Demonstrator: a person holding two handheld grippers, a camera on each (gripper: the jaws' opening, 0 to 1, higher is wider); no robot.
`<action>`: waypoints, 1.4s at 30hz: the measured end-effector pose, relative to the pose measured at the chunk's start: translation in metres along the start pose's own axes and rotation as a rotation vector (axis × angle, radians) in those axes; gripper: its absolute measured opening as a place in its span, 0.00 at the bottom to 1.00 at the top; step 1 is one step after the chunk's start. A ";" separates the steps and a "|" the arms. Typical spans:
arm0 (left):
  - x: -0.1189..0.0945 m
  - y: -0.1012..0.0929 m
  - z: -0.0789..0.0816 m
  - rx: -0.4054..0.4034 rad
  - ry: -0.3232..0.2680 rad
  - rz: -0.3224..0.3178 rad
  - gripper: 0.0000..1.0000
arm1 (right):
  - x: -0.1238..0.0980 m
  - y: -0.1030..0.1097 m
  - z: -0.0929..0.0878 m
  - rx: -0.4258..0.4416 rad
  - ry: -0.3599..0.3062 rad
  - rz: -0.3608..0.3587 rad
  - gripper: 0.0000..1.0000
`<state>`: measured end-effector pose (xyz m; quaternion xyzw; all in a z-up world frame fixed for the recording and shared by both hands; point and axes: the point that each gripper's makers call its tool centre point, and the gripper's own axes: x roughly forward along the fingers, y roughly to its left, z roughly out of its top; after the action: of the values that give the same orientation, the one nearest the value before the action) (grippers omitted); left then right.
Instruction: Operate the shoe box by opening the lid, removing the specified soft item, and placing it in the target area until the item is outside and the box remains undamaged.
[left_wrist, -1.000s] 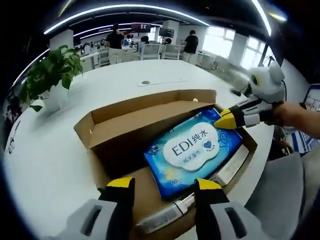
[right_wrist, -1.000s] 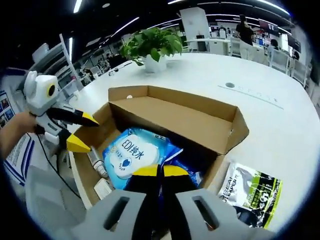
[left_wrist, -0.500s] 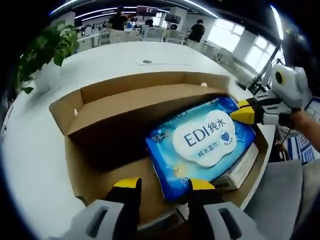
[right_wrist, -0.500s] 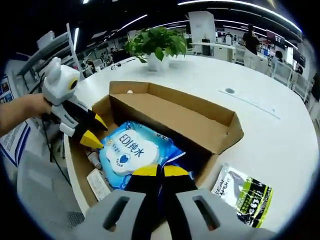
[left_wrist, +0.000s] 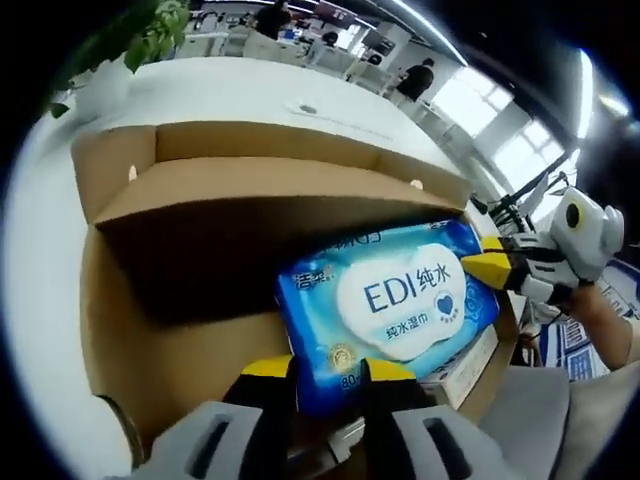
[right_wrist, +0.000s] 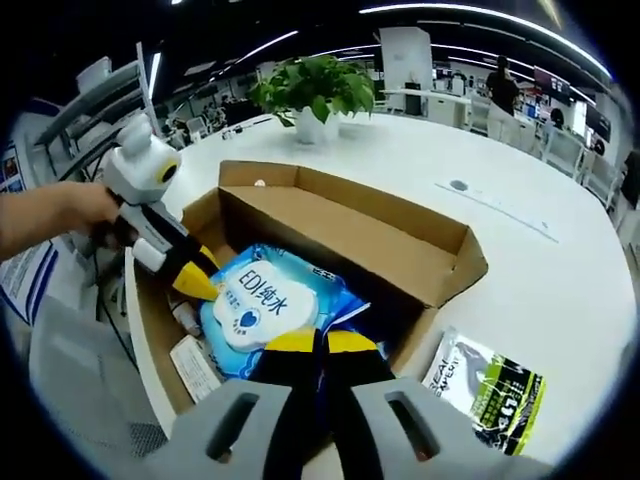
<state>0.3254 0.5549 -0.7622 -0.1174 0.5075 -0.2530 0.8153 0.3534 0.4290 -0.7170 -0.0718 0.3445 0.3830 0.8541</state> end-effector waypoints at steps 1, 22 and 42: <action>0.000 -0.001 0.000 -0.004 -0.003 -0.001 0.23 | 0.000 0.000 0.000 0.010 -0.002 0.000 0.00; -0.002 0.000 0.001 0.027 -0.029 0.040 0.01 | -0.001 0.001 0.001 0.079 -0.013 -0.020 0.00; -0.030 -0.019 0.011 0.042 -0.094 0.010 0.00 | -0.022 0.003 0.018 0.153 -0.057 0.009 0.00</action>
<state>0.3183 0.5542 -0.7255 -0.1095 0.4638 -0.2536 0.8418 0.3501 0.4249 -0.6886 0.0064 0.3486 0.3613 0.8648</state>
